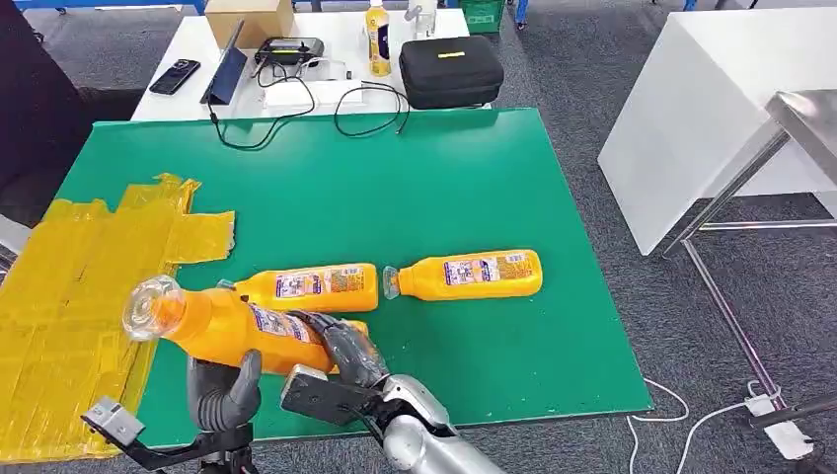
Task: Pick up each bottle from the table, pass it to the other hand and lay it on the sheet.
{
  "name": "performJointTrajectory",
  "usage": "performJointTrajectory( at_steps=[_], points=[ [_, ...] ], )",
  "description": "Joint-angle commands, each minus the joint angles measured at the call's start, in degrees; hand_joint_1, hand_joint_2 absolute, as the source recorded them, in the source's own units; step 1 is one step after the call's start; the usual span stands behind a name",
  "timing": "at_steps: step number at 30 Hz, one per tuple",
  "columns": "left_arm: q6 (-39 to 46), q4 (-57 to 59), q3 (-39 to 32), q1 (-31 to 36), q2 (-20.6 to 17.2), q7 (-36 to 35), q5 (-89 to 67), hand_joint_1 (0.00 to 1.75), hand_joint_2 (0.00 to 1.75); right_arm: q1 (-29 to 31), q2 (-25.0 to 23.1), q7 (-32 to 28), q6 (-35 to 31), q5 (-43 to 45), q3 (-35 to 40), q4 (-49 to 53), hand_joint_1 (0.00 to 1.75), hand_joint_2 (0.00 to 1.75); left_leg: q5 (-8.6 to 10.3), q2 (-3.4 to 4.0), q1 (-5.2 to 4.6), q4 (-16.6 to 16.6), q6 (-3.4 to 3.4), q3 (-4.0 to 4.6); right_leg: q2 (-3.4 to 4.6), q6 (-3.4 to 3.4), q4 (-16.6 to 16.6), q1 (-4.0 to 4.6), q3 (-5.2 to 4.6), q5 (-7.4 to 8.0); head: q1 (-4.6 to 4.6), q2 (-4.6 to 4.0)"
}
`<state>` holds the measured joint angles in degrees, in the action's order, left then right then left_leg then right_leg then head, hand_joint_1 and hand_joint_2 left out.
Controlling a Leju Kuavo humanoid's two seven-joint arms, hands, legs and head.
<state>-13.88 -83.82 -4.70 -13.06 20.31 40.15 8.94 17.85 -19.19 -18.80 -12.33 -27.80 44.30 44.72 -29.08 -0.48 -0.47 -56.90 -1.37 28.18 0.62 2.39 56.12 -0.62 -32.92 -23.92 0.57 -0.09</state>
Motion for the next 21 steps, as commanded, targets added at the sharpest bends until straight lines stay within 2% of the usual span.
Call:
performJointTrajectory(
  at_steps=[1,11,21],
  points=[
    [1.4,0.4,2.0,3.6,-0.3,-0.2,-4.3,1.75,1.75,-0.9,-0.8,-0.1,-0.1,-1.9,3.7,-5.0,1.75,1.75,0.01,-0.15,0.11,0.1,0.15,-0.17,-0.25,-0.10,-0.2,0.11,0.26,-0.04,-0.02,0.00],
    [3.0,-0.5,1.5,3.2,-0.3,-0.2,-10.7,1.75,1.75,-1.7,-0.8,-0.2,-0.2,-3.7,1.8,-4.8,1.75,1.75,0.00,-0.12,0.09,0.1,0.11,-0.14,-0.19,-0.08,-0.1,0.09,0.20,-0.03,-0.02,-0.02],
    [3.0,-0.6,0.6,2.8,-0.3,-0.2,-10.0,1.75,1.75,-3.1,-0.4,-1.2,-2.0,-5.7,-0.3,-2.4,1.75,1.75,0.00,-0.12,0.05,0.1,0.09,-0.13,-0.19,-0.06,-0.1,0.05,0.18,-0.05,-0.02,-0.02]
  ],
)
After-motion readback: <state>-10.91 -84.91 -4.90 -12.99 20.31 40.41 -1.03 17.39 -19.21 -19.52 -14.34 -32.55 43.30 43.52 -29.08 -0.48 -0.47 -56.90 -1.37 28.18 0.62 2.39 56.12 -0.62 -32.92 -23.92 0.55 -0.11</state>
